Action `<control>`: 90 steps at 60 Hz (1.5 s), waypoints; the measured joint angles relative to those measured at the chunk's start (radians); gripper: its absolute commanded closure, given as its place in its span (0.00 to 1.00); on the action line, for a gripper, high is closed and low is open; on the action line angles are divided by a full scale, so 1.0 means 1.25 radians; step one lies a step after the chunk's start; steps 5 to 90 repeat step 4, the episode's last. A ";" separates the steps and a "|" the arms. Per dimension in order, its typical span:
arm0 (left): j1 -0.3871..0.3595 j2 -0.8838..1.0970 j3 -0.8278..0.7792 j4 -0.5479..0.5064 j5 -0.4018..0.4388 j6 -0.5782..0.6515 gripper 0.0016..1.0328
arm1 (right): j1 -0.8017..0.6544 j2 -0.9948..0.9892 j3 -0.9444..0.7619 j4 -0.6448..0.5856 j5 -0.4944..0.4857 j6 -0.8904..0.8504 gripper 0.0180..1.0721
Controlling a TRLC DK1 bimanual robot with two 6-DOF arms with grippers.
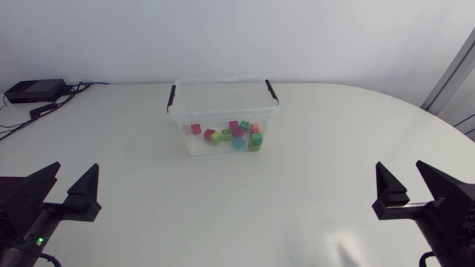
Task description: Pick up the duplo bricks and place them in the container
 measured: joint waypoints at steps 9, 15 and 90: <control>0.000 -0.002 0.000 0.000 0.000 0.000 0.05 | 0.000 0.000 0.000 0.000 0.000 0.000 0.05; 0.000 -0.002 0.000 0.000 0.000 0.000 0.05 | 0.000 0.000 0.000 0.000 0.000 0.000 0.05; 0.000 -0.002 0.000 0.000 0.000 0.000 0.05 | 0.000 0.000 0.000 0.000 0.000 0.000 0.05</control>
